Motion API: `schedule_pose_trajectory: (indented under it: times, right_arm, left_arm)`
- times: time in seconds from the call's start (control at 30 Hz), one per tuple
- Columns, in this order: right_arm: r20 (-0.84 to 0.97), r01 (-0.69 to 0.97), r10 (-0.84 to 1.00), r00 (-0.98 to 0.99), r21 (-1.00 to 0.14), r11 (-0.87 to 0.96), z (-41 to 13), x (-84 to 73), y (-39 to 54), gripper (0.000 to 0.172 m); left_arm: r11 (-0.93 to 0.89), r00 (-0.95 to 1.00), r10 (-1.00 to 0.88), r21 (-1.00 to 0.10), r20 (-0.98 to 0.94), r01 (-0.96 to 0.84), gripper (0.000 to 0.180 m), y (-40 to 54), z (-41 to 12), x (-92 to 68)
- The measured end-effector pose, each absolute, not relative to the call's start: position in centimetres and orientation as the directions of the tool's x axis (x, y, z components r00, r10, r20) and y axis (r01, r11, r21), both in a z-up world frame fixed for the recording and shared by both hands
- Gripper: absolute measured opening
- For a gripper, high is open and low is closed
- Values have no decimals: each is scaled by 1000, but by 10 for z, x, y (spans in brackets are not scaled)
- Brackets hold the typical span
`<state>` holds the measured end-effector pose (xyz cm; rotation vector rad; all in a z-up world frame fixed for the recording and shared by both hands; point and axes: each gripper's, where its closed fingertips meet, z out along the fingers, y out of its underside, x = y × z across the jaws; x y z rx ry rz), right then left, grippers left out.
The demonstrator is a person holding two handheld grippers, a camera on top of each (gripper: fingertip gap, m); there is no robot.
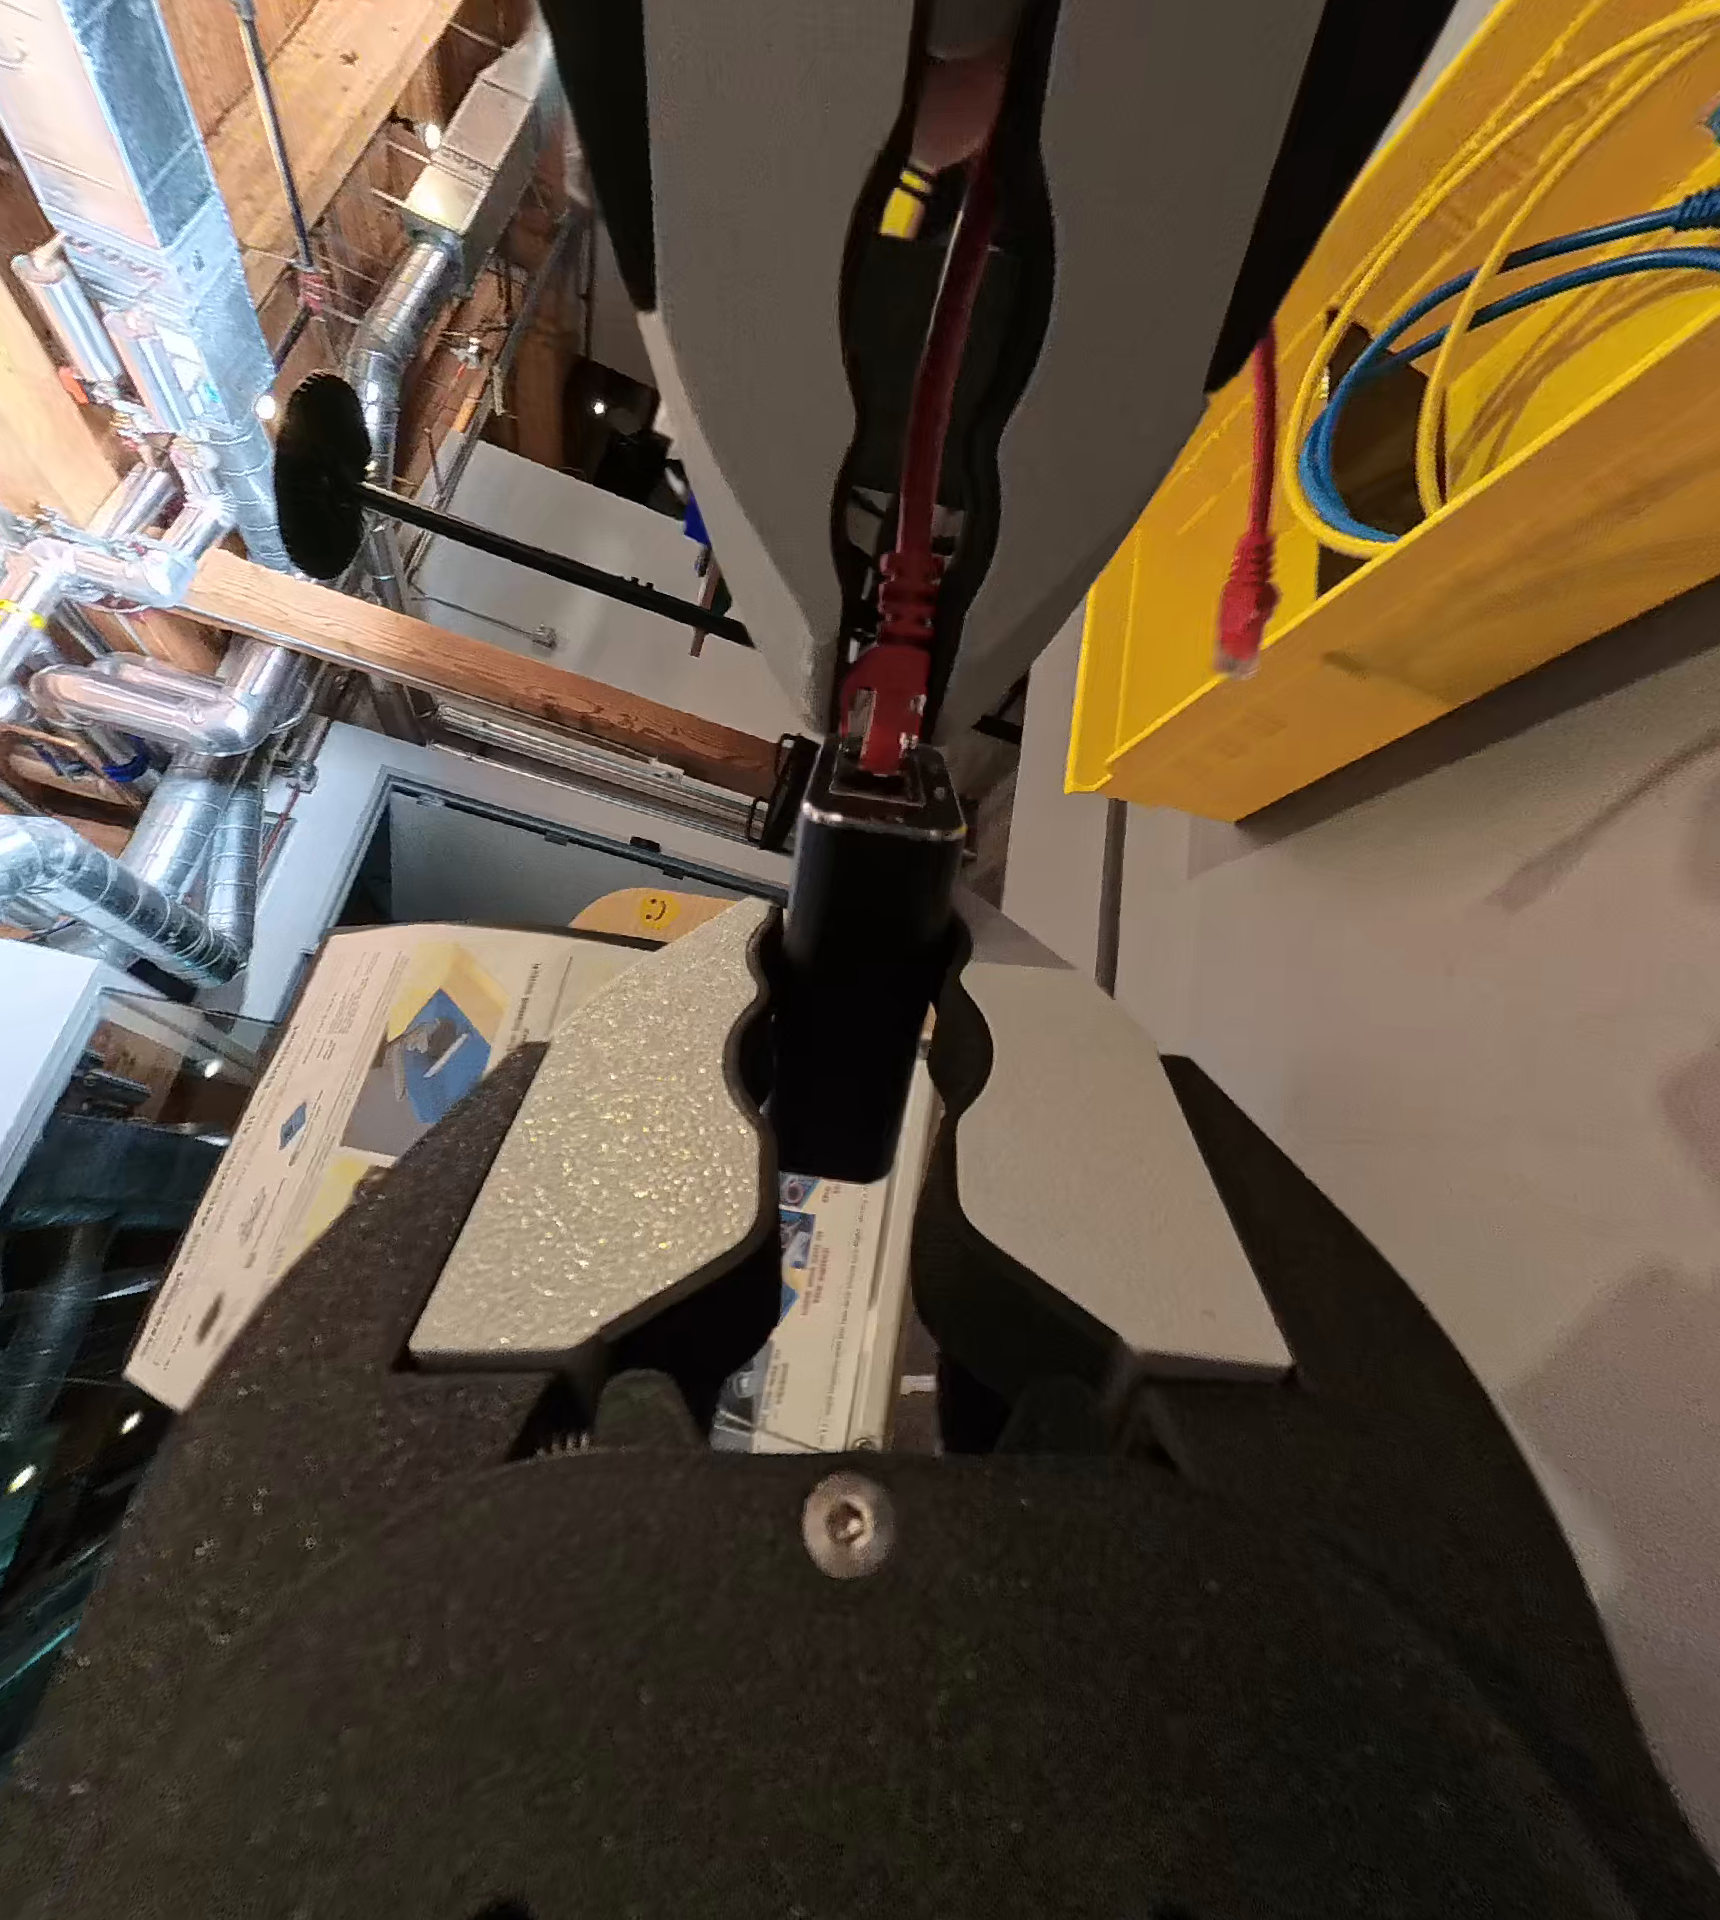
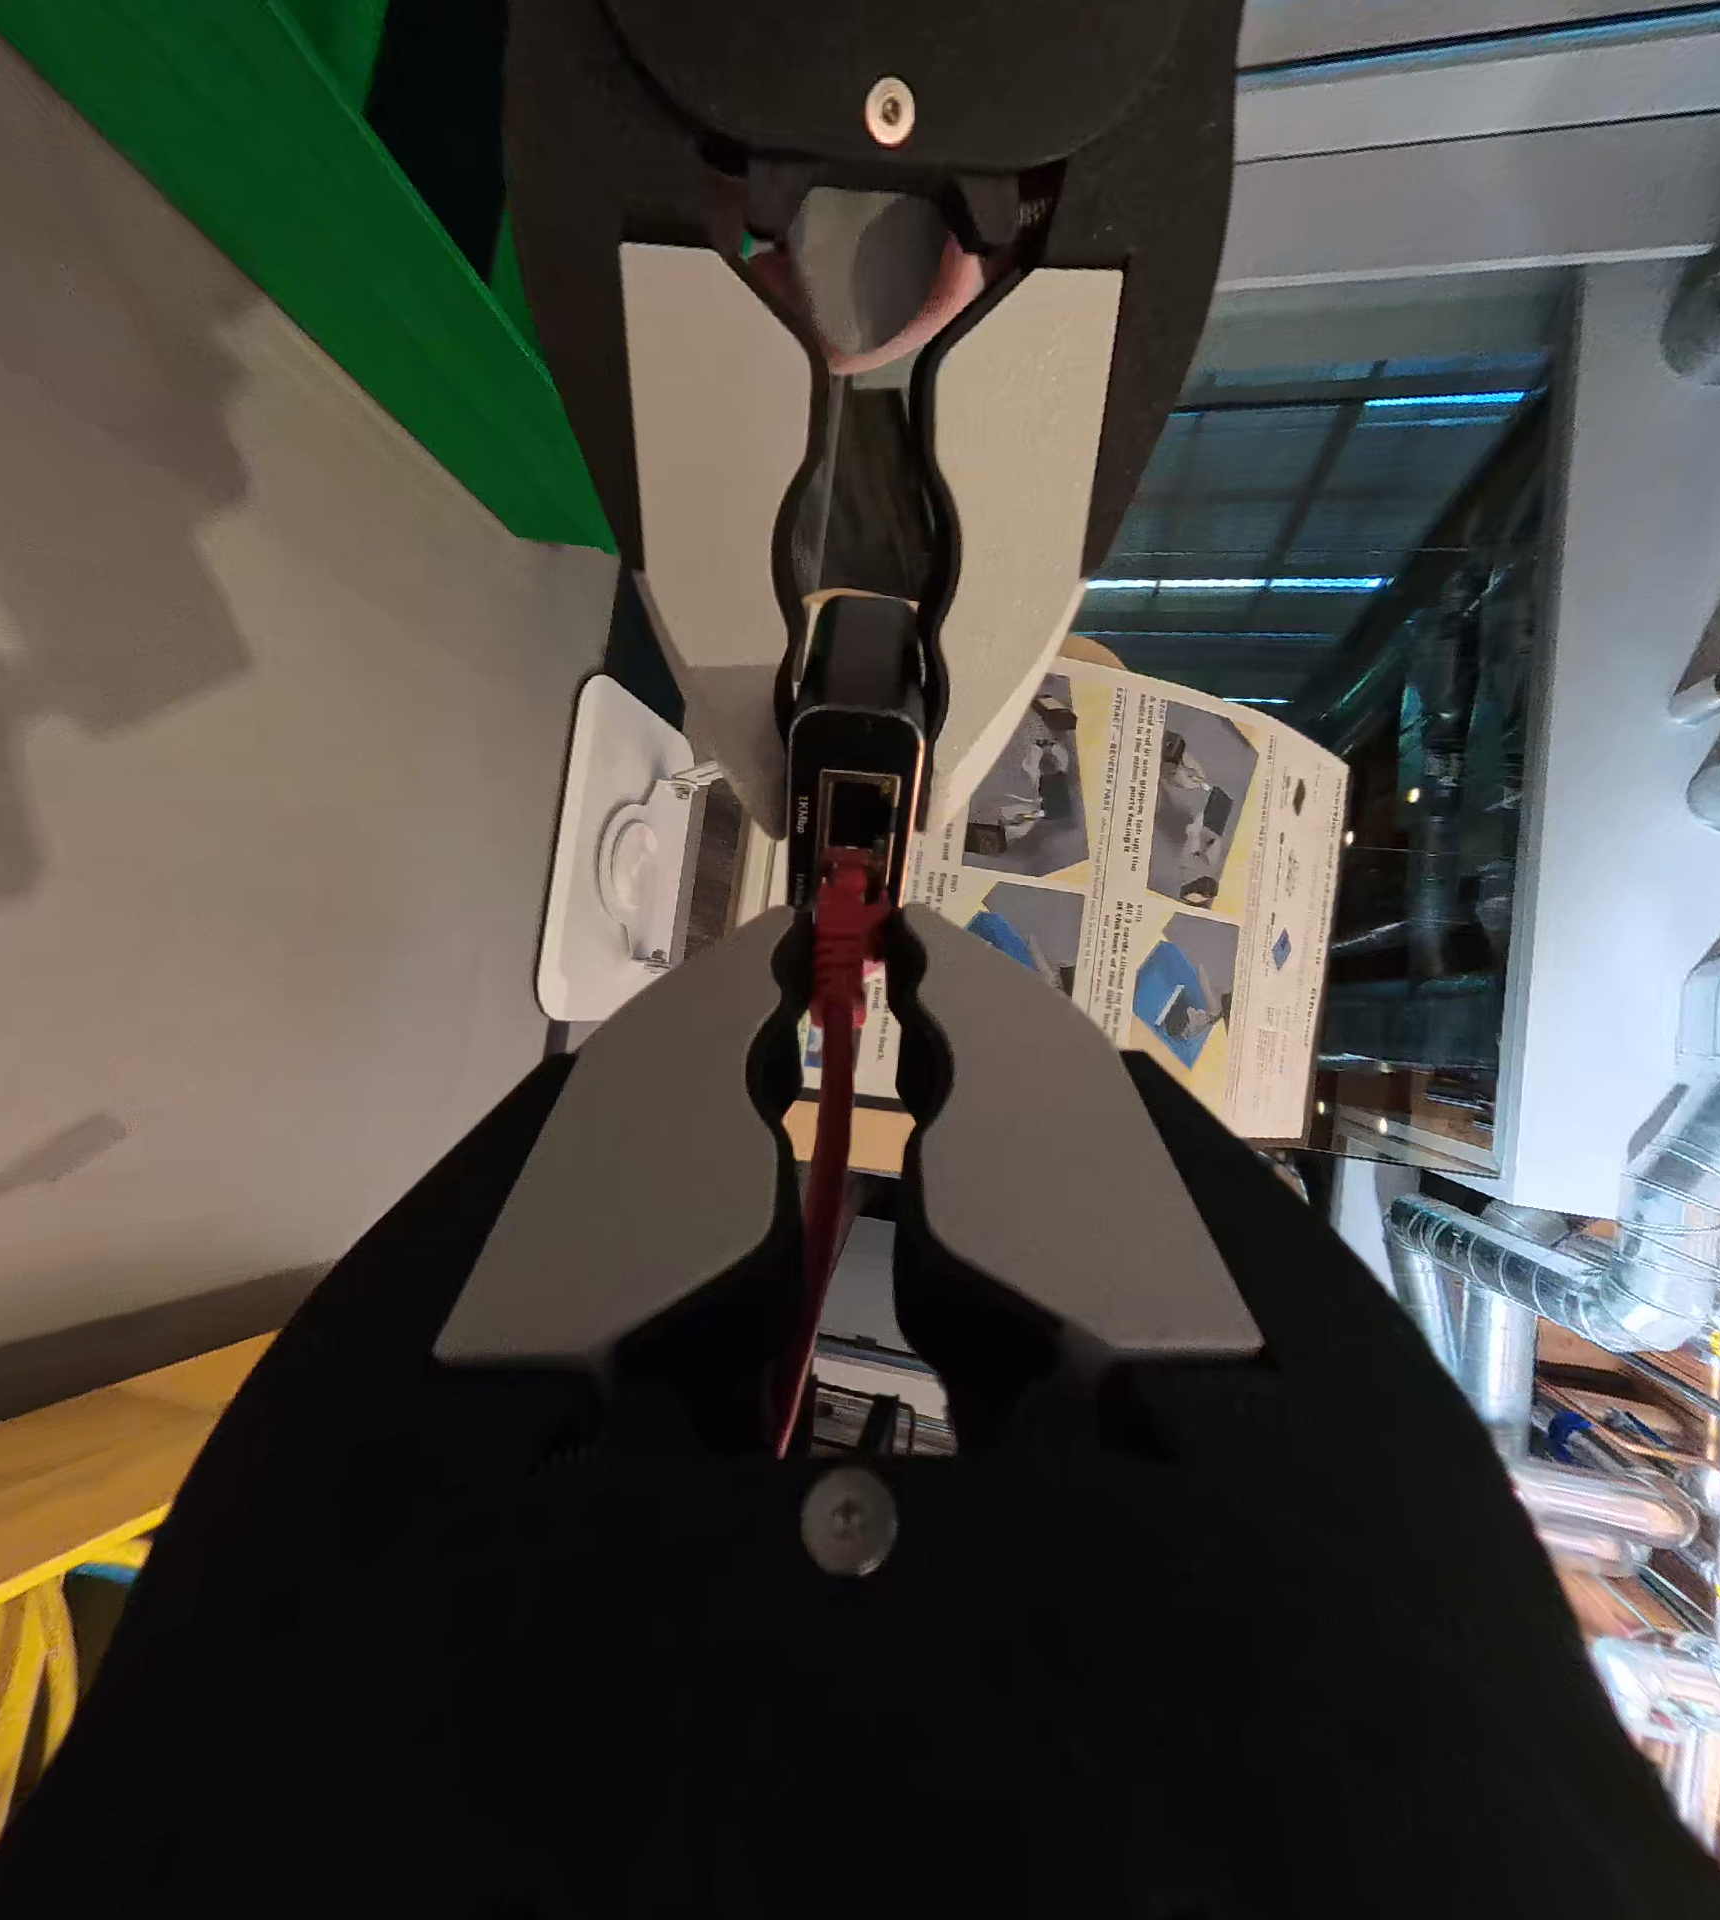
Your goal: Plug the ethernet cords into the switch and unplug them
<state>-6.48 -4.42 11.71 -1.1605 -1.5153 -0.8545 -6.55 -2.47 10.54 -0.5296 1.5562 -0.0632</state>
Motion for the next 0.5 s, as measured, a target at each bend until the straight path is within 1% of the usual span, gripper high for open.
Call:
schedule_pose_trajectory:
  times: [0.13,0.23,0.5]
  right_arm:
    - [943,961,324,-70,-24,276,115,-63,-49,13]
    - [918,966,389,-72,-32,256,113,-62,-49,13]
    - [820,971,569,-63,-82,225,106,-57,-46,14]
  left_arm:
    - [883,53,-362,-361,-931,-299,26,-26,107,-63]
    - [867,64,-406,-407,-911,-288,28,-23,107,-61]
    - [829,40,-493,-483,-869,-281,29,-18,98,-56]
